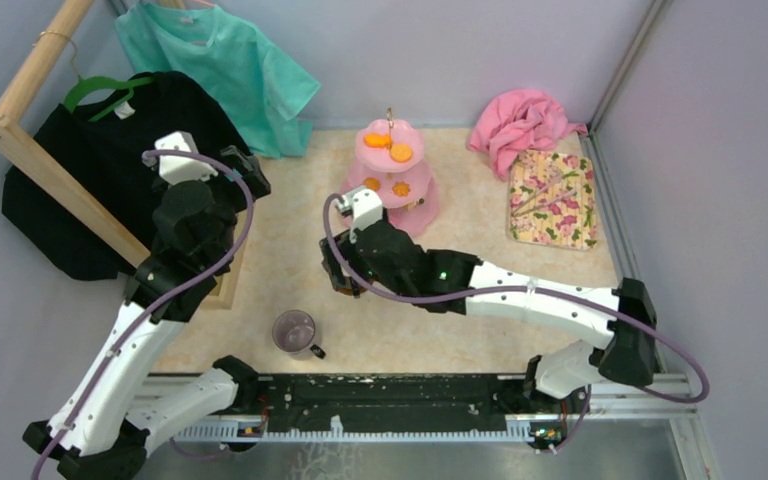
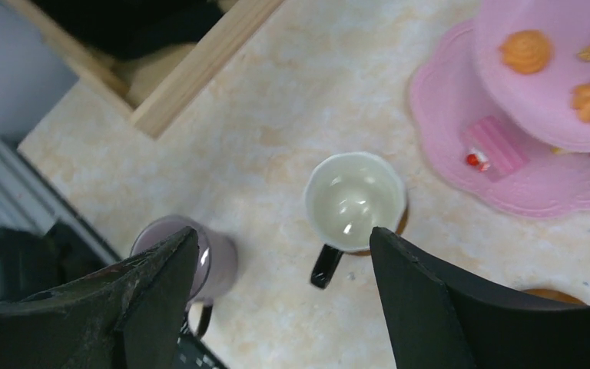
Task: Serve the afternoon tea
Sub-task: Pick up the cup at the center of the board.
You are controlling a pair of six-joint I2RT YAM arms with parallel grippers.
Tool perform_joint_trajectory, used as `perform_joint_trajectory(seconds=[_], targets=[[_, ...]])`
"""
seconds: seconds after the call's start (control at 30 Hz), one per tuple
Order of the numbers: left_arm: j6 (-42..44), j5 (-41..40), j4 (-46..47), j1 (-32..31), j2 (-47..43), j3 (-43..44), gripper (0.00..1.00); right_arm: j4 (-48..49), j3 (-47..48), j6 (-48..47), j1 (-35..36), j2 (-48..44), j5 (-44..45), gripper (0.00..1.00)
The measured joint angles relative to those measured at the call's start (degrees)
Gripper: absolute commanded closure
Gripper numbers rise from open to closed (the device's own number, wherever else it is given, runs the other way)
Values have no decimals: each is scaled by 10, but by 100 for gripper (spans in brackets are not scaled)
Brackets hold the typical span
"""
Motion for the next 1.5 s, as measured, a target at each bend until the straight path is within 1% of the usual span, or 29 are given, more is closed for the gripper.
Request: perform_joint_trajectory(seconds=[0.13, 0.27, 0.43, 0.63, 0.8, 0.93, 1.1, 1.37, 1.5], targets=[[-4, 0, -19, 0, 25, 14, 1, -54, 41, -45, 15, 53, -82, 22], [-21, 1, -52, 1, 39, 29, 1, -106, 42, -83, 52, 97, -144, 22], [-52, 2, -106, 4, 42, 50, 1, -135, 24, -104, 74, 102, -210, 21], [-94, -3, -163, 7, 38, 66, 1, -136, 13, -113, 82, 106, -256, 21], [-117, -6, -197, 7, 38, 87, 1, -116, 13, -114, 92, 137, -265, 21], [-121, -10, -214, 9, 38, 108, 1, -90, 8, -108, 94, 175, -256, 21], [-116, -15, -220, 9, 38, 129, 1, -59, 8, -92, 94, 224, -225, 22], [-102, -17, -221, 10, 38, 138, 1, -14, 8, -77, 95, 259, -203, 24], [-92, -19, -221, 10, 38, 138, 1, -8, 10, -77, 95, 280, -200, 25]])
